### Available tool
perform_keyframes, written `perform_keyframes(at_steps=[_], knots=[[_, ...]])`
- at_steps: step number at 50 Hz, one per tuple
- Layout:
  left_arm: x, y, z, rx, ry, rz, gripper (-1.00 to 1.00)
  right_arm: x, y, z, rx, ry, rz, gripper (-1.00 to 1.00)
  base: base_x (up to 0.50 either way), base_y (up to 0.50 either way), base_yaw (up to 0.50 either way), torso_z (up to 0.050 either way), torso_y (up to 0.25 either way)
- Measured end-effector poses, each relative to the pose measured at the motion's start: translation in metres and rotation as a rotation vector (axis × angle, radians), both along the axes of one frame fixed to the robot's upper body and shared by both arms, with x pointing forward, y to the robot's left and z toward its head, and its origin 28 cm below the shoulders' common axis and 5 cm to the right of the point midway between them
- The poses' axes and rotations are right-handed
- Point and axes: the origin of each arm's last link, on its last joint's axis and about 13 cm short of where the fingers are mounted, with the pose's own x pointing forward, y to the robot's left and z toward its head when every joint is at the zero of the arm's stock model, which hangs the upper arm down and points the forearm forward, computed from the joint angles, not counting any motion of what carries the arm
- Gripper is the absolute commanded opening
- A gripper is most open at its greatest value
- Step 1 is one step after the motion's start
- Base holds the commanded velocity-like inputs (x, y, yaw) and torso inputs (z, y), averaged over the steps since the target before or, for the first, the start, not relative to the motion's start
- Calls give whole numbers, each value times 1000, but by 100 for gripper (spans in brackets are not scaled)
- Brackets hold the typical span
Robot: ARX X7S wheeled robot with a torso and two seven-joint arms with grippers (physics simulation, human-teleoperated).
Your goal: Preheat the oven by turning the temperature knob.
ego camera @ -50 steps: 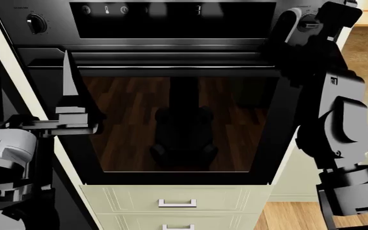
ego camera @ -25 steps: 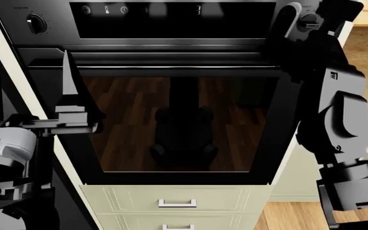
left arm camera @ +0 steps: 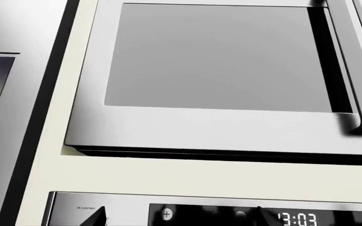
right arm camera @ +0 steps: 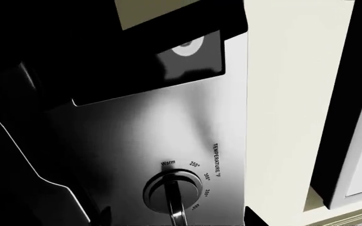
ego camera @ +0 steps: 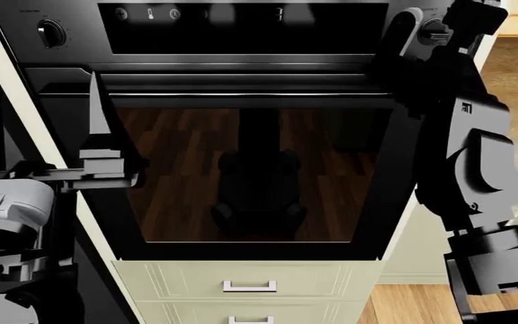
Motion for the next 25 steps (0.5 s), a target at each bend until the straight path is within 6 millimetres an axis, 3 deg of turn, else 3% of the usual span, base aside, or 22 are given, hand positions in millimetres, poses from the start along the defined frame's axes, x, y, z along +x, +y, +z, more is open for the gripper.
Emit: perform_keyframes(at_steps=[25], knots=[[1,-1,-2,5,4,-1,100,-2,-2,0,-5,-10,8,-100,0,0,0,0,0]])
